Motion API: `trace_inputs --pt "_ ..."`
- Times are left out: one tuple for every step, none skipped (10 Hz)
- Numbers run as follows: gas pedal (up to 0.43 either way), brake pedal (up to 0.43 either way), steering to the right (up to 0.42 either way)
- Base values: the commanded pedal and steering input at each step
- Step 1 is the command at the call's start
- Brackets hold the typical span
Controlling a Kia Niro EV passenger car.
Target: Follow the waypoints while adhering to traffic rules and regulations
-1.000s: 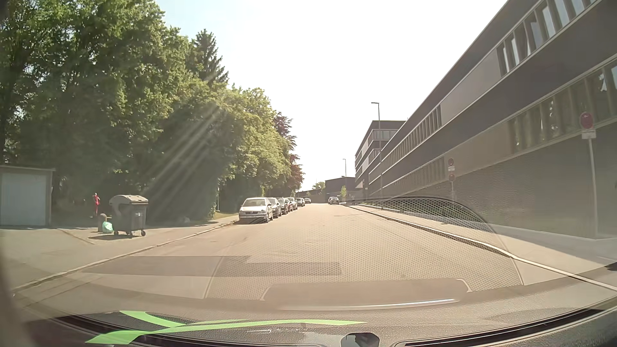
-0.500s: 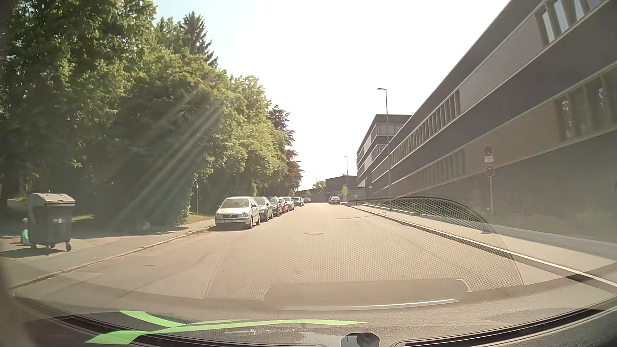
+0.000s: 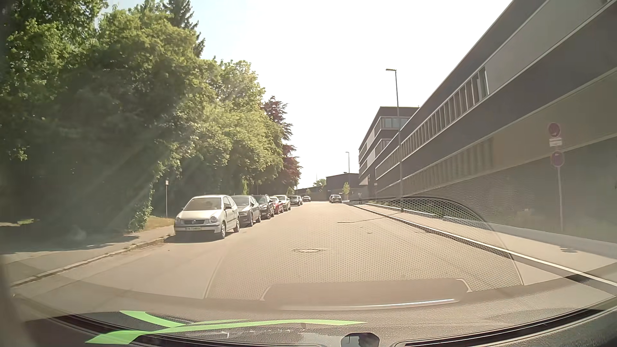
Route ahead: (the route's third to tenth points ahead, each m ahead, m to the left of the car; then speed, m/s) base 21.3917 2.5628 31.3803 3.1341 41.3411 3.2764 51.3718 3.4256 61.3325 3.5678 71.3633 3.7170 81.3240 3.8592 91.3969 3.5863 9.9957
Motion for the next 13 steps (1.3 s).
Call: trace_inputs --pt "0.209 0.000 -0.004" --pt "0.189 0.000 -0.004" --pt "0.189 0.000 -0.004" --pt "0.189 0.000 -0.004" --pt "0.189 0.000 -0.005" --pt "0.189 0.000 -0.006" --pt "0.189 0.000 -0.006" --pt "0.189 0.000 -0.007" --pt "0.189 0.000 -0.007" --pt "0.189 0.000 -0.007" --pt "0.189 0.000 -0.007" --pt "0.189 0.000 -0.007" --pt "0.189 0.000 -0.007"
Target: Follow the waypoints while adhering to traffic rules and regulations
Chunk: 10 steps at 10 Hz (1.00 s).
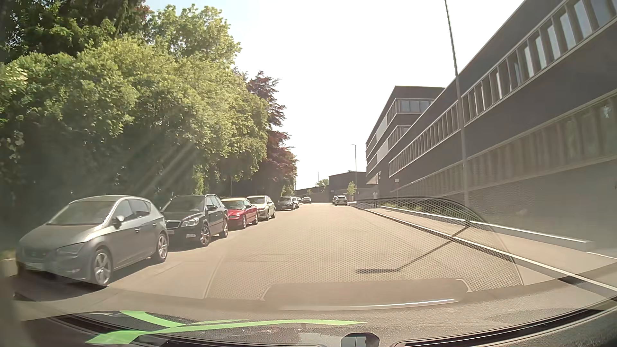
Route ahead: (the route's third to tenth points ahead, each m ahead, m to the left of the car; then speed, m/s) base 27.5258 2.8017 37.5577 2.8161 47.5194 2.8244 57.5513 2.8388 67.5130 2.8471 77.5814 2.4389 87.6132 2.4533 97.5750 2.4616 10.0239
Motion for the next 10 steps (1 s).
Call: trace_inputs --pt "0.189 0.000 -0.007" --pt "0.189 0.000 -0.007" --pt "0.189 0.000 -0.007" --pt "0.189 0.000 -0.008" --pt "0.189 0.000 -0.008" --pt "0.189 0.000 -0.008" --pt "0.189 0.000 -0.008" --pt "0.189 0.000 -0.008" --pt "0.177 0.000 -0.008" --pt "0.177 0.000 -0.007"
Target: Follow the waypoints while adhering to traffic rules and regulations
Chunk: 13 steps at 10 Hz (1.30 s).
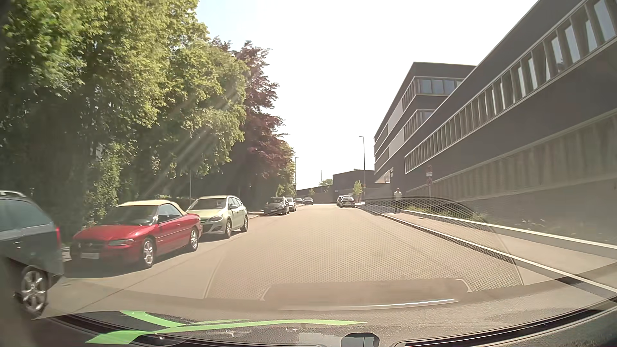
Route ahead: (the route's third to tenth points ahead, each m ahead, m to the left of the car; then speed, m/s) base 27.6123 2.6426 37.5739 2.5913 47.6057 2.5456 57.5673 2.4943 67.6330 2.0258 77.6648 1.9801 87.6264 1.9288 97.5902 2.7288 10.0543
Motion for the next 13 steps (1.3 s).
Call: trace_inputs --pt "0.177 0.000 -0.007" --pt "0.177 0.000 -0.007" --pt "0.177 0.000 -0.007" --pt "0.177 0.000 -0.007" --pt "0.177 0.000 -0.006" --pt "0.177 0.000 -0.007" --pt "0.177 0.000 -0.006" --pt "0.177 0.000 -0.006" --pt "0.177 0.000 -0.006" --pt "0.177 0.000 -0.006" --pt "0.177 0.000 -0.007" --pt "0.177 0.000 -0.006" --pt "0.177 0.000 -0.006"
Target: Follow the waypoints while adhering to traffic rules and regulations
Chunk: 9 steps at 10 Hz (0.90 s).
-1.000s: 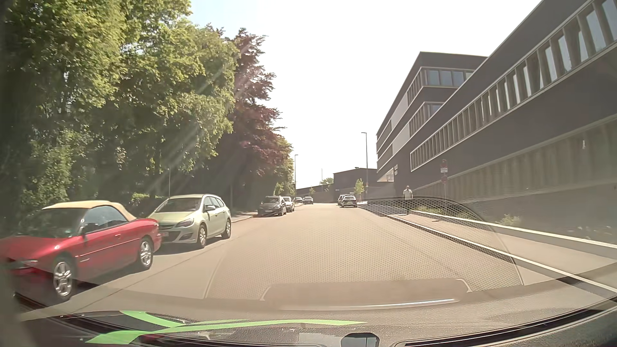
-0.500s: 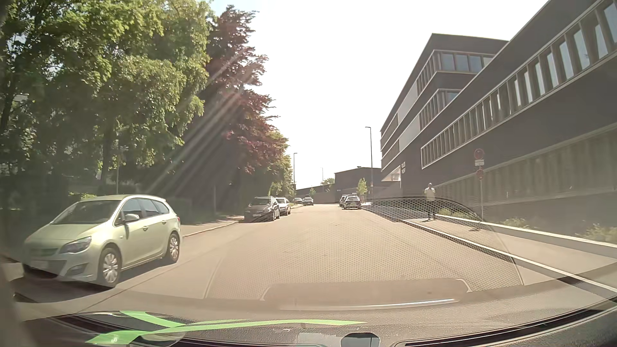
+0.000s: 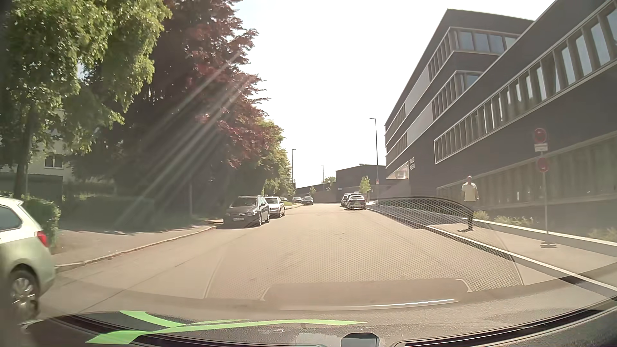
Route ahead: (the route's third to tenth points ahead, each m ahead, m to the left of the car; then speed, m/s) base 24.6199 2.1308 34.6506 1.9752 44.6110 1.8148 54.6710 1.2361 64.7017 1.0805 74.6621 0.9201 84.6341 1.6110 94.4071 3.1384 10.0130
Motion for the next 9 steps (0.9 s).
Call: trace_inputs --pt "0.177 0.000 -0.006" --pt "0.177 0.000 -0.005" --pt "0.177 0.000 -0.005" --pt "0.177 0.000 -0.004" --pt "0.177 0.000 -0.004" --pt "0.177 0.000 -0.004" --pt "0.177 0.000 -0.003" --pt "0.177 0.000 -0.003" --pt "0.177 0.000 -0.003"
